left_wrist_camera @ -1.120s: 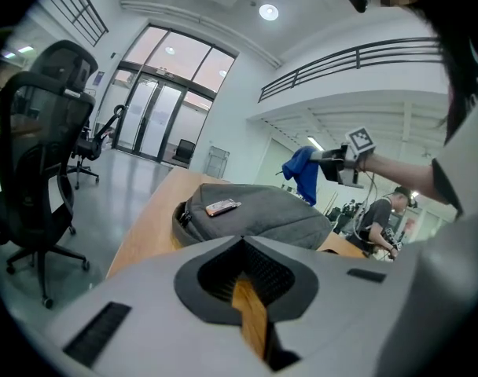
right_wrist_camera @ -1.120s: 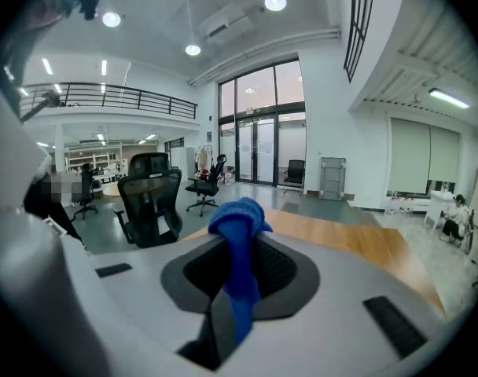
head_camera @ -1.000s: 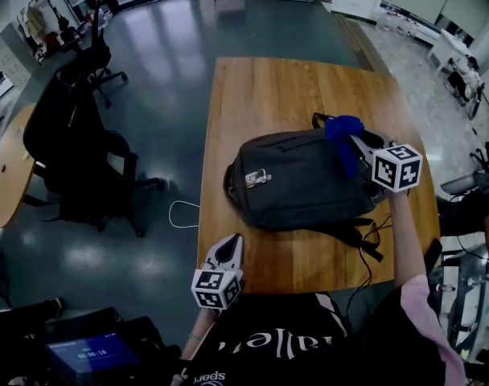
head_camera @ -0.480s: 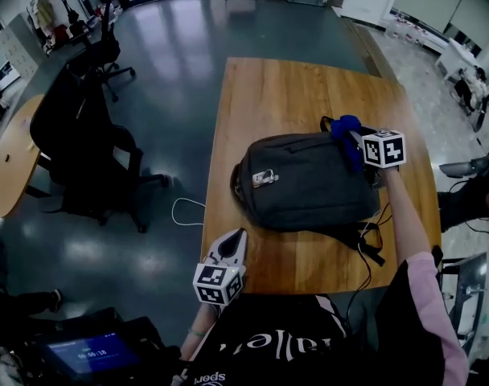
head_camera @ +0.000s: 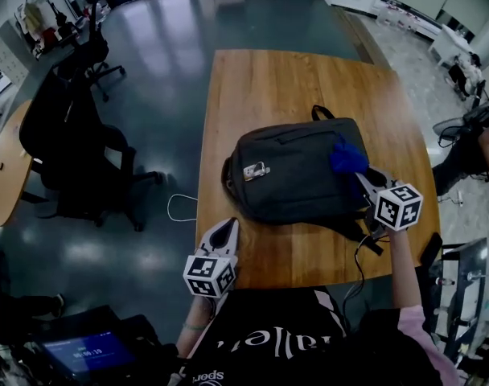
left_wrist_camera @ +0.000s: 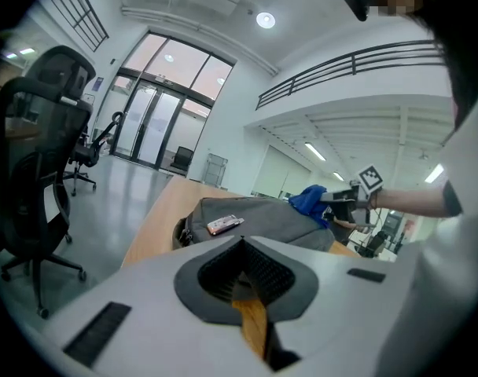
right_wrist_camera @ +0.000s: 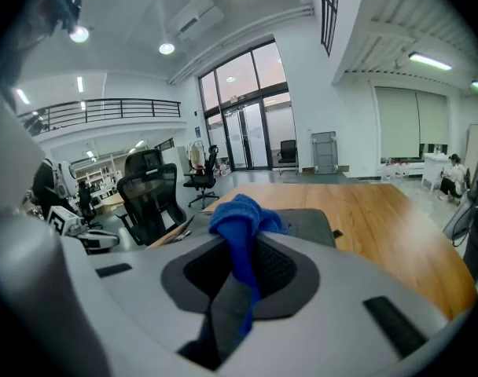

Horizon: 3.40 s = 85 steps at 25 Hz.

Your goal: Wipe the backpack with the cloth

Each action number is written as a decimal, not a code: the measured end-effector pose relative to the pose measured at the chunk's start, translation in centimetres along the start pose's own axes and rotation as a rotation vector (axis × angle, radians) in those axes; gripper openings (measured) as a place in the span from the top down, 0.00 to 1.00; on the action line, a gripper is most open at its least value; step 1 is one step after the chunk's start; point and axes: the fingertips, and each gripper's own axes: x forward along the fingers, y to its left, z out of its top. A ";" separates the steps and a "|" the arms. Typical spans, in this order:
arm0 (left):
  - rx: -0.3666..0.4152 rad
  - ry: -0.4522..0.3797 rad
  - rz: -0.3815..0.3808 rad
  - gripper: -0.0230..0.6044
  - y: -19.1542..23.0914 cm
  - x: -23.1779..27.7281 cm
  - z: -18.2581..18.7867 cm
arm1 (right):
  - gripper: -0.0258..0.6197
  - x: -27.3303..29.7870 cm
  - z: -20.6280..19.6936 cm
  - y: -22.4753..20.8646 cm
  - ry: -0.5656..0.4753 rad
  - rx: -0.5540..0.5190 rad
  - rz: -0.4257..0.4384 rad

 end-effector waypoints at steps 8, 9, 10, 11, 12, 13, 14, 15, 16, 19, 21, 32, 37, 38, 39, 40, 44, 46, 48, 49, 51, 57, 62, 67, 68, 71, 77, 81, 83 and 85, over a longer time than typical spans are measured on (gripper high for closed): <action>0.019 0.023 -0.079 0.97 -3.6 2.1 0.2 | 0.87 -7.1 -7.1 4.5 0.015 0.135 -0.009; 0.024 0.025 -0.092 0.97 -4.1 2.5 0.1 | 0.87 -7.4 -8.2 4.8 0.025 0.154 -0.009; 0.028 0.028 -0.105 0.97 -4.7 2.9 0.0 | 0.87 -7.6 -9.3 5.1 0.037 0.171 -0.007; 0.031 0.031 -0.119 0.96 -5.2 3.3 -0.1 | 0.87 -7.8 -10.3 5.4 0.051 0.185 -0.006; 0.033 0.033 -0.132 0.96 -5.8 3.5 -0.2 | 0.87 -8.0 -11.1 5.5 0.064 0.194 -0.005; 0.034 0.035 -0.143 0.97 -6.3 3.7 -0.3 | 0.88 -8.2 -11.6 5.5 0.075 0.198 -0.008; 0.036 0.037 -0.152 0.97 -6.7 3.8 -0.4 | 0.87 -8.4 -11.8 5.4 0.081 0.197 -0.011; 0.037 0.040 -0.158 0.97 -7.0 3.9 -0.5 | 0.87 -8.6 -11.5 5.2 0.079 0.192 -0.015; 0.039 0.043 -0.162 0.97 -7.3 4.0 -0.6 | 0.88 -8.8 -10.8 5.0 0.068 0.183 -0.016; 0.036 0.045 -0.159 0.97 -7.5 4.2 -1.0 | 0.88 -9.4 -7.1 3.7 0.005 0.137 -0.017; 0.028 0.039 -0.147 0.97 -7.4 4.4 -1.1 | 0.87 -9.6 -4.1 2.2 -0.038 0.091 -0.022; -0.026 -0.002 -0.011 0.97 -8.0 3.8 -1.3 | 0.87 -4.2 6.5 -9.7 -0.041 -0.080 -0.017; -0.052 -0.018 0.070 0.97 -9.3 3.6 -1.9 | 0.87 0.9 7.6 -13.4 0.014 -0.111 0.032; -0.055 -0.021 0.082 0.97 -9.8 3.6 -2.0 | 0.88 1.9 7.5 -14.0 0.029 -0.119 0.035; -0.058 -0.026 0.093 0.97 -10.3 3.6 -2.1 | 0.87 2.8 7.2 -14.5 0.043 -0.128 0.037; -0.062 -0.030 0.103 0.97 -10.8 3.7 -2.3 | 0.87 3.6 7.0 -15.0 0.055 -0.139 0.035; -0.071 -0.038 0.141 0.97 -12.0 3.8 -2.7 | 0.87 6.7 6.1 -15.7 0.082 -0.177 0.038; -0.079 -0.040 0.164 0.97 -11.8 3.6 -2.8 | 0.87 7.8 5.5 -14.8 0.088 -0.174 0.067; -0.088 -0.047 0.189 0.96 -12.1 3.4 -3.1 | 0.88 7.3 4.5 -14.1 0.084 -0.166 0.106; -0.091 -0.052 0.201 0.97 -12.7 3.4 -3.3 | 0.87 6.6 3.8 -13.9 0.080 -0.163 0.124; -0.094 -0.060 0.221 0.97 -13.8 3.4 -3.7 | 0.87 4.8 2.2 -13.5 0.074 -0.158 0.154; -0.104 -0.070 0.254 0.97 -15.8 3.7 -4.7 | 0.88 -0.5 -3.4 -12.0 0.079 -0.149 0.217; -0.102 -0.055 0.284 0.97 -16.8 3.6 -5.9 | 0.87 -4.9 -7.2 -10.9 0.058 -0.053 0.244; -0.081 -0.019 0.312 0.97 -17.6 2.3 -7.0 | 0.87 -7.9 -9.8 -9.5 0.029 0.024 0.255; -0.081 -0.012 0.318 0.96 -17.7 1.9 -7.2 | 0.88 -8.4 -10.2 -9.1 0.027 0.030 0.255; -0.083 -0.002 0.326 0.97 -18.0 1.1 -7.4 | 0.87 -9.8 -11.0 -8.0 0.017 0.040 0.247; -0.050 0.009 0.332 0.97 -16.6 -0.8 -6.8 | 0.88 -10.5 -12.8 -5.0 0.008 0.076 0.232; -0.047 0.007 0.332 0.97 -15.2 -3.1 -6.6 | 0.88 -11.2 -13.8 -2.2 0.012 0.097 0.219; -0.037 0.004 0.320 0.96 -14.4 -4.4 -6.3 | 0.88 -11.6 -13.8 -0.4 -0.002 0.110 0.209; -0.023 0.005 0.295 0.97 -13.8 -5.7 -6.2 | 0.87 -12.2 -13.9 1.4 -0.021 0.130 0.191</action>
